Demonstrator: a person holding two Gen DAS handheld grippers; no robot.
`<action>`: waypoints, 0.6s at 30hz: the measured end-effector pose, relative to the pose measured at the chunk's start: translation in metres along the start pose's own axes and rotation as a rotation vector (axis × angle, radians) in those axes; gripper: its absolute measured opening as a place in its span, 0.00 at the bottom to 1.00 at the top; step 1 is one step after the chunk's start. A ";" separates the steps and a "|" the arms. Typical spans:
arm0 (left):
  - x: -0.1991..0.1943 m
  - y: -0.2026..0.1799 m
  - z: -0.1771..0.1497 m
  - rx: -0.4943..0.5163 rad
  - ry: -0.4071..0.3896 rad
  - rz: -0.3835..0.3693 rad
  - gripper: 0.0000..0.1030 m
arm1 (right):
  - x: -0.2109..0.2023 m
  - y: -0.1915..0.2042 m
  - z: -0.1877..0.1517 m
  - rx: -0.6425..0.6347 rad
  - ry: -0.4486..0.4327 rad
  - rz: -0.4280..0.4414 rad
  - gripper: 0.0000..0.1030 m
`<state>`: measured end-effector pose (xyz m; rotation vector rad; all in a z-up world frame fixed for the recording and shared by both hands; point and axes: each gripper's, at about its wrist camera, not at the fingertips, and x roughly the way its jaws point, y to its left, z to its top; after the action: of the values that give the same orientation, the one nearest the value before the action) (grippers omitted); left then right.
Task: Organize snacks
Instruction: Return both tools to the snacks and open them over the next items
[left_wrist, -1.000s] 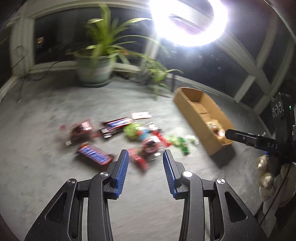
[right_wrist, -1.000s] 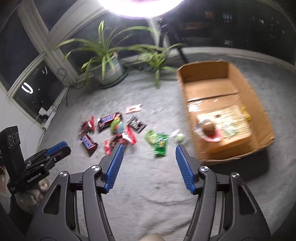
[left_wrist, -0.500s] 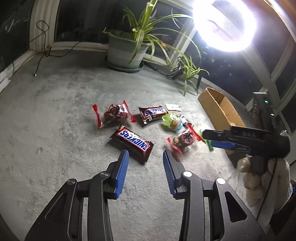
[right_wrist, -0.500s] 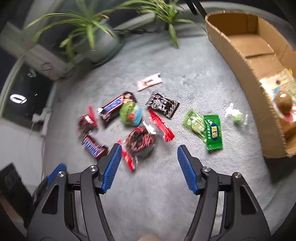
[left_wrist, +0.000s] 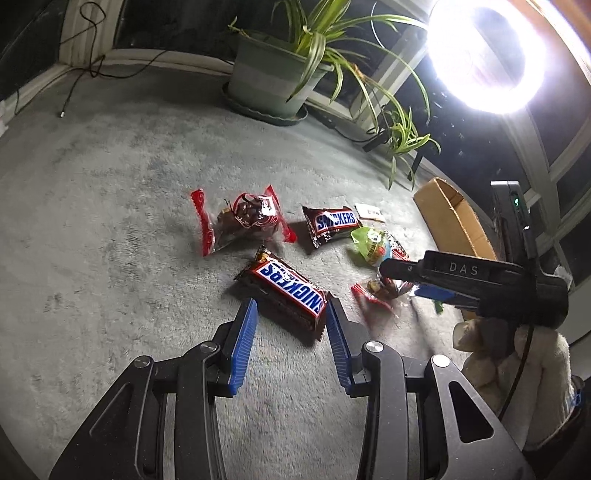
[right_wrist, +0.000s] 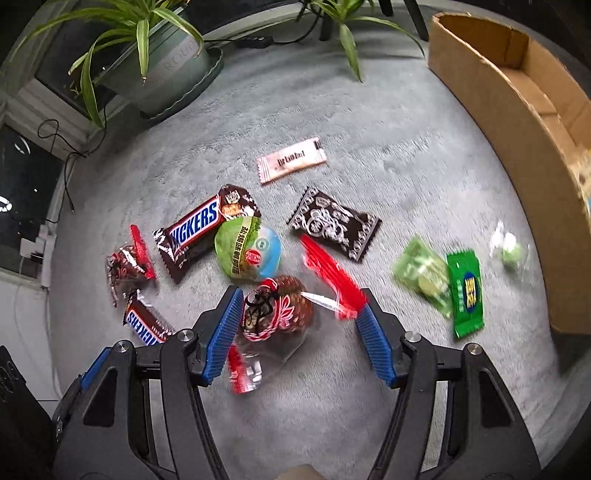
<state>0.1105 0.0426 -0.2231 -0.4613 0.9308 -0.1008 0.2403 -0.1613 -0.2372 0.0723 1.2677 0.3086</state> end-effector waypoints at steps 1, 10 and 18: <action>0.003 0.000 0.001 0.000 0.004 -0.002 0.36 | 0.001 0.003 0.001 -0.019 -0.003 -0.009 0.63; 0.019 -0.005 0.009 0.009 0.027 0.007 0.36 | -0.001 0.007 0.004 -0.112 0.009 -0.030 0.57; 0.036 -0.015 0.020 0.044 0.037 0.048 0.36 | -0.011 -0.007 -0.007 -0.180 0.015 -0.040 0.57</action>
<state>0.1490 0.0258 -0.2336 -0.3975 0.9732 -0.0865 0.2323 -0.1720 -0.2309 -0.1093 1.2498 0.3884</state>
